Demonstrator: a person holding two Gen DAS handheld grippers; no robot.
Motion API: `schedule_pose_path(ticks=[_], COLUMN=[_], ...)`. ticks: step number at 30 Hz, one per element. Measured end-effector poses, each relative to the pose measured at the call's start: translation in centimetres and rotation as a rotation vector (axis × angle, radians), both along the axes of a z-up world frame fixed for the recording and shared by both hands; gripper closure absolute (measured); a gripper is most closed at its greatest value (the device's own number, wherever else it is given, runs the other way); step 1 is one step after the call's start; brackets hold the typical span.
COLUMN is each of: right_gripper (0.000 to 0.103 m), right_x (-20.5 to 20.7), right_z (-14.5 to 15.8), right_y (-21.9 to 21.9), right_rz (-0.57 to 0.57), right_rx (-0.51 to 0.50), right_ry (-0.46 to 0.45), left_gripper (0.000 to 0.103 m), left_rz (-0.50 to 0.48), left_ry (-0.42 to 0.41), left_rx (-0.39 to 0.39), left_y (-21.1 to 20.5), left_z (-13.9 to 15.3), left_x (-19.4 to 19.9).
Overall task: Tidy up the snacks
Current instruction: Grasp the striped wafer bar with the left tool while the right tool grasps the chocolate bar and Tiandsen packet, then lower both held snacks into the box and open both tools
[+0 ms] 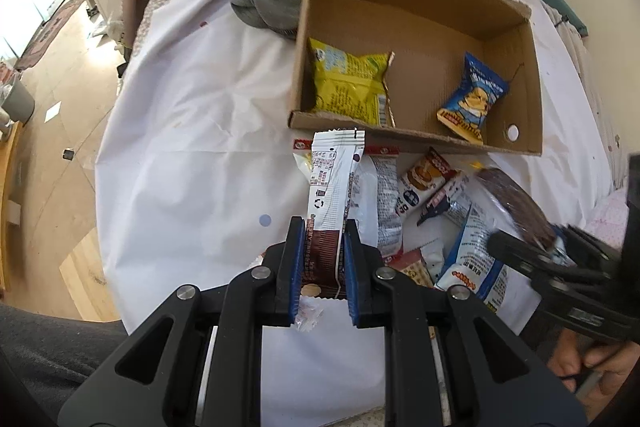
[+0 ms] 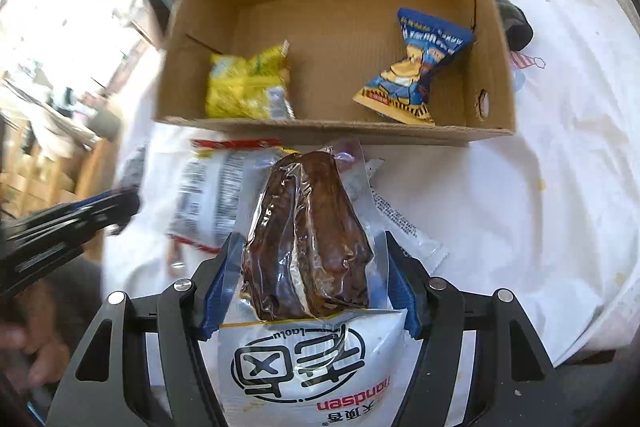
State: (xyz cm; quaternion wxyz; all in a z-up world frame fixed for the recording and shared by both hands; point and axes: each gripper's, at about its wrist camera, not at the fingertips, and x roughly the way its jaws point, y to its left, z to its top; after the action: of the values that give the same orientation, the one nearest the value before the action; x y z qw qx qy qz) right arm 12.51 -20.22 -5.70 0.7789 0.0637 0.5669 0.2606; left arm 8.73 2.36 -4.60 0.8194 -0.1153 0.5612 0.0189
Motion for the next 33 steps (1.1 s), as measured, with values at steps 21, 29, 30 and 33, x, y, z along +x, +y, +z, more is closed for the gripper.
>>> schedule_pose_path(ticks=[21,29,30,33], right_gripper=[0.034,0.034,0.034,0.034], right_x=[1.0,4.0,4.5,5.9], right_z=[7.1,6.8,6.6,6.2], right_y=[-4.5,-4.3,-4.2,-3.6], right_rz=[-0.068,-0.095,-0.097,-0.103], right_rx=[0.149,0.134,0.134,0.130], right_ry=[-0.212,-0.233,-0.233,-0.233], left_gripper=[0.088,0.088,0.088,0.088], left_rz=[0.003,-0.035,-0.038,-0.053], left_ry=[-0.173,-0.163,-0.162,-0.159], left_rx=[0.007,0.003,0.002,0.010], left_y=[0.4,-1.1,-1.2,-1.8], left_z=[6.2,5.9,5.9,5.7], left_x=[2.1,5.5,5.9,7.5])
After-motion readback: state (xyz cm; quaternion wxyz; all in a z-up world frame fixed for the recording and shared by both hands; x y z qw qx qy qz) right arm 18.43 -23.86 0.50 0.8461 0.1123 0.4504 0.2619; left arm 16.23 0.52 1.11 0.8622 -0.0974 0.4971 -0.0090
